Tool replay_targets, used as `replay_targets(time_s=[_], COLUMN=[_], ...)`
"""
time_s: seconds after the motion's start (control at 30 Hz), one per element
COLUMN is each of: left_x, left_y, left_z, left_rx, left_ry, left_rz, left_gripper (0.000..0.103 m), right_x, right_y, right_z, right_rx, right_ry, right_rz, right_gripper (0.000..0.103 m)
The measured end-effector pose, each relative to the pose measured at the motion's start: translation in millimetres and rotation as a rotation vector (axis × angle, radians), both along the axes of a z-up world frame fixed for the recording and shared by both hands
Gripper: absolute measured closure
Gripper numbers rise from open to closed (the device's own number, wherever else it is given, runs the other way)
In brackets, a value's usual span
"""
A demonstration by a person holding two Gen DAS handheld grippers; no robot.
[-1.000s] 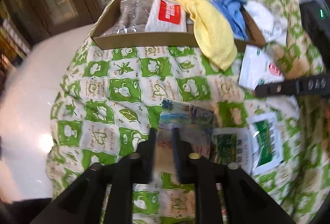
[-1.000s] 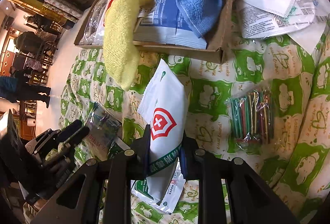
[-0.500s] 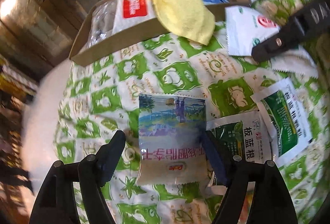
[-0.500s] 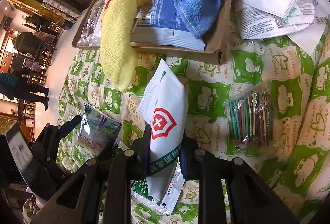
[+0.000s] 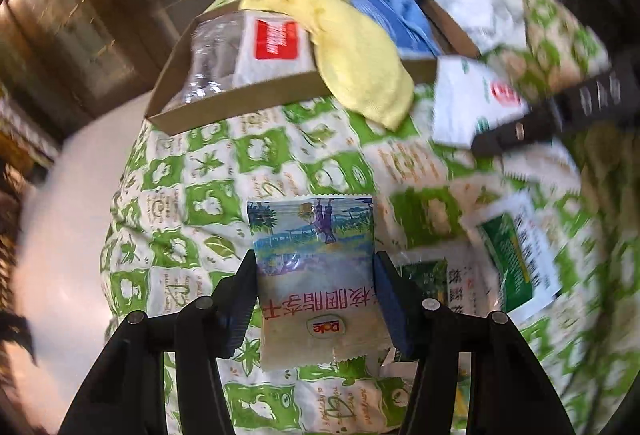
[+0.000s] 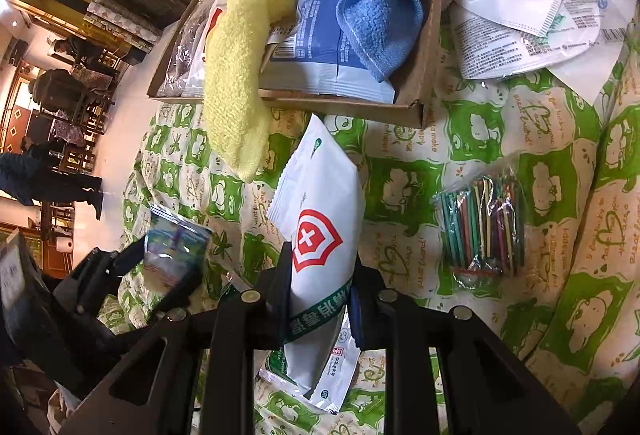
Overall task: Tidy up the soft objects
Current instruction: 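Lift both packets and carry them toward the box lid, then lower both packets into the box lid and open both grippers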
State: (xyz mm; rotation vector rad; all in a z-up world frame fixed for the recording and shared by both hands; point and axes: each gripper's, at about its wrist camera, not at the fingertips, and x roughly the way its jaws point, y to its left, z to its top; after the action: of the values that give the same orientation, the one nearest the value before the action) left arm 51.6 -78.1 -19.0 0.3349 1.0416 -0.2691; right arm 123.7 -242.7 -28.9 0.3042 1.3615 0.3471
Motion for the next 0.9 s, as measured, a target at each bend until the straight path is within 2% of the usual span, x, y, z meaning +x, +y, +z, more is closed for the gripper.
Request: replay_targets(time_s=[0.13, 0.33, 0.6, 0.9], left_x=[11, 24, 58, 83], left_y=[9, 15, 24, 28], left_z=[18, 38, 49, 51], left_rx=[-0.088, -0.154, -0.176, -0.172], left_ry=[0.015, 0.010, 0.005, -0.009], left_rz=[0.043, 0.068, 0.098, 0.117], left_gripper=[0.044, 0.044, 0.044, 0.044], right_x=[-3, 0, 16, 29], right_y=[-6, -21, -33, -34], right_z=[9, 19, 35, 39], right_rx=[0.004, -0.006, -0.032, -0.045], right_ry=[-0.027, -0.051, -0.077, -0.080], right_rz=[-0.016, -0.053, -0.074, -0.076], right_gripper=[0.081, 0.081, 0.081, 0.081])
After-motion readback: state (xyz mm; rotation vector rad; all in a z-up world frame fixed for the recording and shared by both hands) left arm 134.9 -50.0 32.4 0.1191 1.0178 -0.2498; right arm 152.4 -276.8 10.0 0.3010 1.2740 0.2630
